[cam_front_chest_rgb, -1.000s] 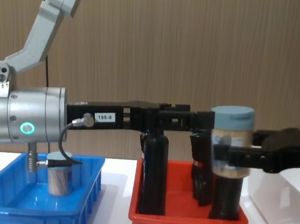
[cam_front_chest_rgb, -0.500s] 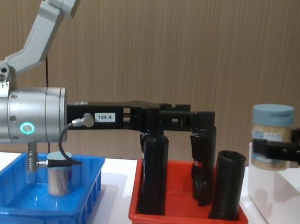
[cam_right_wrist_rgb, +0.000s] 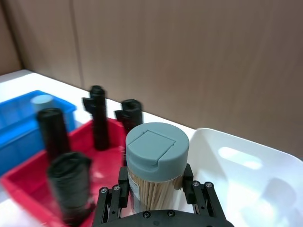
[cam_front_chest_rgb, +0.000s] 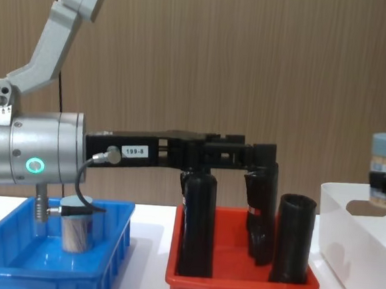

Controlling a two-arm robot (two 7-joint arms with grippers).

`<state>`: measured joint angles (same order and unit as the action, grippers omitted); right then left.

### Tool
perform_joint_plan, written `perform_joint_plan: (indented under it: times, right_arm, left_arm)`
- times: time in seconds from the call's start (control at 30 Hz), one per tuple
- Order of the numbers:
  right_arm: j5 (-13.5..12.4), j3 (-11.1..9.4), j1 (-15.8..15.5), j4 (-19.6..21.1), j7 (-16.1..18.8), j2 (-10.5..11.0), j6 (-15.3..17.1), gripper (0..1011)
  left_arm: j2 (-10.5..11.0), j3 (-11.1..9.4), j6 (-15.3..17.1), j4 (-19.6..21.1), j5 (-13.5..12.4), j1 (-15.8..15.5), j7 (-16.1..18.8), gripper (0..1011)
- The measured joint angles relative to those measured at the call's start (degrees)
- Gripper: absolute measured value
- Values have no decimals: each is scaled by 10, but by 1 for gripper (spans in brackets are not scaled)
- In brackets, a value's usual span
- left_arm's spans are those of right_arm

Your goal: Pick the cotton swabs from the blue box and place them into the white box.

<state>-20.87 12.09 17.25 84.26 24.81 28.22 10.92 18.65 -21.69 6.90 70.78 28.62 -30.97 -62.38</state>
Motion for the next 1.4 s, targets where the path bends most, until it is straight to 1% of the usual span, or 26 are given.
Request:
perform_joint_plan:
  times: [0.2,0.23,0.4,0.47,0.53,0.57,0.6,0.67,0.7,0.73,0.77,0.9,1.27,1.4]
  right_arm:
    - [9,-2,28,-53,-27,-10,-2,650]
    - [9,-2,28,-53,-27,-10,-2,650]
    - [15,-2,50,-95,-45,-19,-4,650]
    - [19,-1,59,-113,-50,-22,-5,669]
    - [22,0,66,-127,-54,-25,-7,709]
    - [23,0,68,-131,-56,-26,-7,759]
    - [23,0,70,-135,-57,-27,-7,778]
    - [25,0,75,-145,-60,-29,-9,850]
    - [26,1,78,-151,-62,-31,-11,863]
    - [26,1,78,-151,-62,-31,-11,882]
    - [27,1,80,-156,-63,-32,-13,931]
    - [27,1,83,-162,-66,-33,-17,1002]
    - [28,1,84,-164,-68,-34,-22,1002]
    - [28,1,79,-157,-71,-35,-24,1002]
  left_arm:
    - [0,0,0,0,0,0,0,1004]
    - [0,0,0,0,0,0,0,1004]
    - [0,0,0,0,0,0,0,1004]
    - [0,0,0,0,0,0,0,1004]
    - [0,0,0,0,0,0,0,1004]
    - [0,0,0,0,0,0,0,1004]
    - [0,0,0,0,0,0,0,1004]
    - [0,0,0,0,0,0,0,1004]
    - [0,0,0,0,0,0,0,1004]
    - [0,0,0,0,0,0,0,1004]
    - [0,0,0,0,0,0,0,1004]
    - [0,0,0,0,0,0,0,1004]
    - [0,0,0,0,0,0,1,1004]
    - [0,-1,0,3,-2,2,10,1004]
